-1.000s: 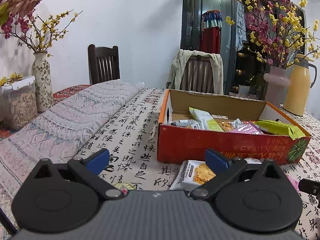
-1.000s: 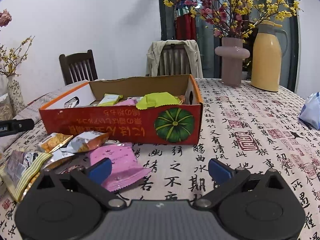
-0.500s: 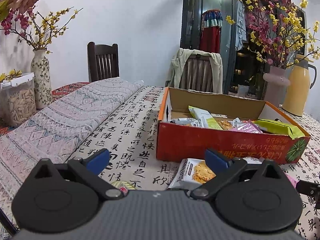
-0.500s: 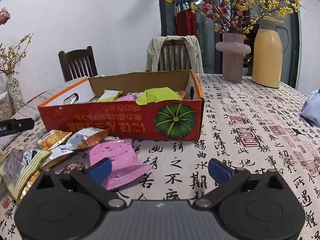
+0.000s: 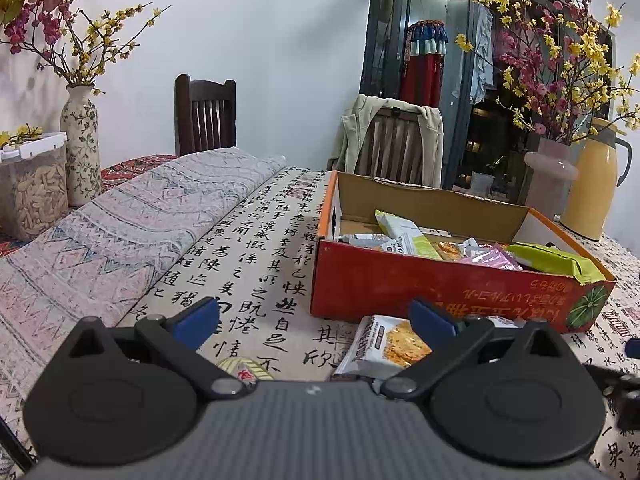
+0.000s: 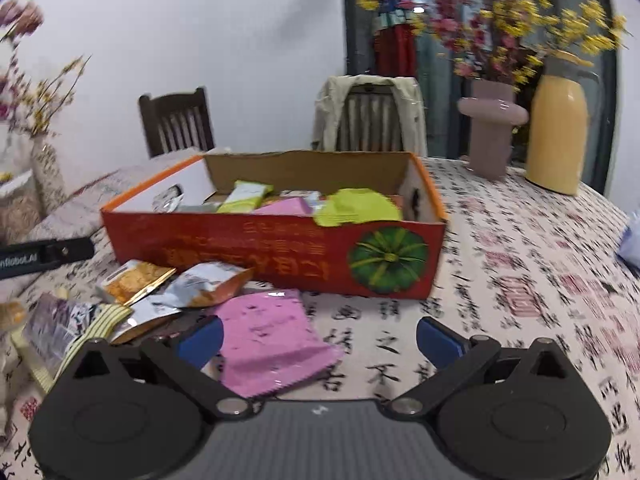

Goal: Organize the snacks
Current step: 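Move both open grippers back from the box to the snack pile, then grasp another pink packet with the right gripper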

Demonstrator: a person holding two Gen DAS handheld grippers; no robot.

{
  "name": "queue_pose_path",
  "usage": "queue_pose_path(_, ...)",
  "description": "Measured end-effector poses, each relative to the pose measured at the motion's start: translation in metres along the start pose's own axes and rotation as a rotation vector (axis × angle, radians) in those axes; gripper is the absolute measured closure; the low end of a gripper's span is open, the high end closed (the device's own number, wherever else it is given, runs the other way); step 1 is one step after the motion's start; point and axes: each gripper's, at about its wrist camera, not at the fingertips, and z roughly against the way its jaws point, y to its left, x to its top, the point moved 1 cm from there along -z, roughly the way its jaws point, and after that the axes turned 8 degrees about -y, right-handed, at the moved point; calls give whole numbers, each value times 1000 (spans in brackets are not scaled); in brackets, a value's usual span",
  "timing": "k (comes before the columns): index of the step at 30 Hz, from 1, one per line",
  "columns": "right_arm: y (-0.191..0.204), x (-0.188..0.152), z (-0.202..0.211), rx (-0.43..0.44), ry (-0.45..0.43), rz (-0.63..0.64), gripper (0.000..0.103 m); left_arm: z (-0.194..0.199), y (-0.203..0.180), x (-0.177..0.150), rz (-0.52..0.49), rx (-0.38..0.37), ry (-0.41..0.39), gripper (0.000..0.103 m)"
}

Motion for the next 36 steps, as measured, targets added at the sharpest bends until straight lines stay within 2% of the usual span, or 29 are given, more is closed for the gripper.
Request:
queue_pose_path(7,23,5,-26,29,91,89,0,1,2,0,13,-12,-3,0)
queue_pose_path(14,20,5,-55,13,174,78,0,1,3,-1,22,-19,-2,0)
queue_pose_path(16,15,4,-59,32,179,40,0,1,3,-1,21,-19,-3,0)
queue_pose_path(21,13,3,-61,14,158,26,0,2,4,-1,20,-18,-3,0)
queue_pose_path(30,15,5,-63,42,169,41,1,0,3,-1,13,-18,3,0)
queue_pose_path(31,15,5,-63,43,167,40,2,0,3,-1,13,-18,3,0)
queue_pose_path(32,15,5,-61,42,161,40,9,0,3,-1,13,-18,4,0)
queue_pose_path(34,15,6,-57,53,145,41,25,0,3,-2,12,-19,6,0)
queue_pose_path(35,15,5,-54,56,136,43,39,0,3,-2,12,-19,6,0)
queue_pose_path(36,16,5,-51,56,125,47,42,0,3,-2,13,-18,6,0)
